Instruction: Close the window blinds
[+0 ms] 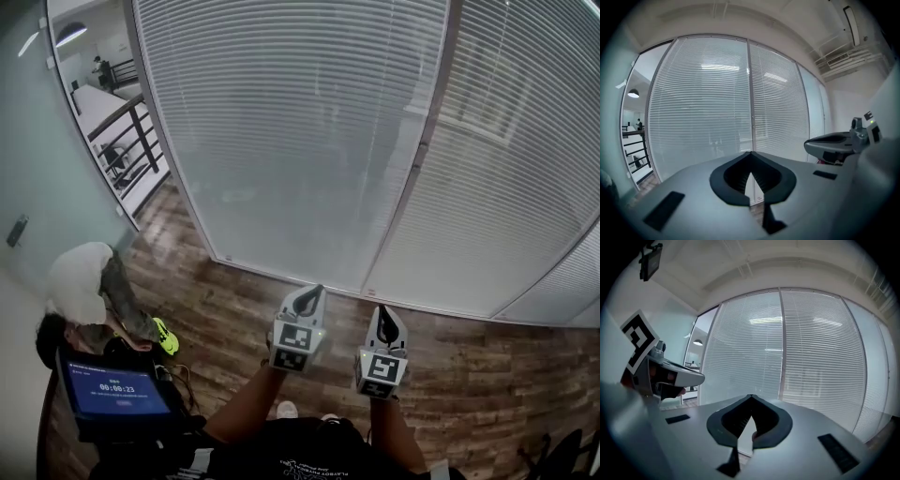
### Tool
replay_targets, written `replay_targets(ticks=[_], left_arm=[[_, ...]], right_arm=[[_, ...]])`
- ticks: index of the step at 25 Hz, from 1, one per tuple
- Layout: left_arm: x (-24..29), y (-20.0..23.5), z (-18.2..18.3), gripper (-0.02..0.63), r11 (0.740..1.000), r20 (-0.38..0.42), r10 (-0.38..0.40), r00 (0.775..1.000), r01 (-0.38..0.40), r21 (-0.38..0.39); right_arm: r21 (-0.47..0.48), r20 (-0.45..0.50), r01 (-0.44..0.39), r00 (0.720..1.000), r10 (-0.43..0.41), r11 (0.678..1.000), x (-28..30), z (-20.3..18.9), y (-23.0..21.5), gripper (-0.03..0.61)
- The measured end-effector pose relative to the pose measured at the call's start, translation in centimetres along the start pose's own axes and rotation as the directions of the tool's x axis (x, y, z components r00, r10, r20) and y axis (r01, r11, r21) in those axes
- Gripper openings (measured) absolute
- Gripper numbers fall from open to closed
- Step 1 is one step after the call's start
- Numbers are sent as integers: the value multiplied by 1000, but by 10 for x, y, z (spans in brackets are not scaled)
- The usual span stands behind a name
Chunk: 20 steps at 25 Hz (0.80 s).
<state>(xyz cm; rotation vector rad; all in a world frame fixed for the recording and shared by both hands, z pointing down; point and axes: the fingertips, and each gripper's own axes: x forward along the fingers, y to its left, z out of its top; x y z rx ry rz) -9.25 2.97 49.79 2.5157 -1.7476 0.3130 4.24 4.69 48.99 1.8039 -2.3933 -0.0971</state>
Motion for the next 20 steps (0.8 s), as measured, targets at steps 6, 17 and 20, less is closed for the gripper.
replay_targets(ticks=[6,17,20], left_arm=[[2,0,6,-8,1000,21,4,1000,-5,8],[4,-12,13,-7,1000,57,-24,998,25,-18],[5,-9,11,-6,1000,79,-11,997,12,-8]], right_arm=[[-43,11,-6,1000,6,999,5,-6,-4,2],[-39,7,56,998,-56,998,2,-1,-31,2],[-44,16,46,999,-45,998,2,2,-26,2]])
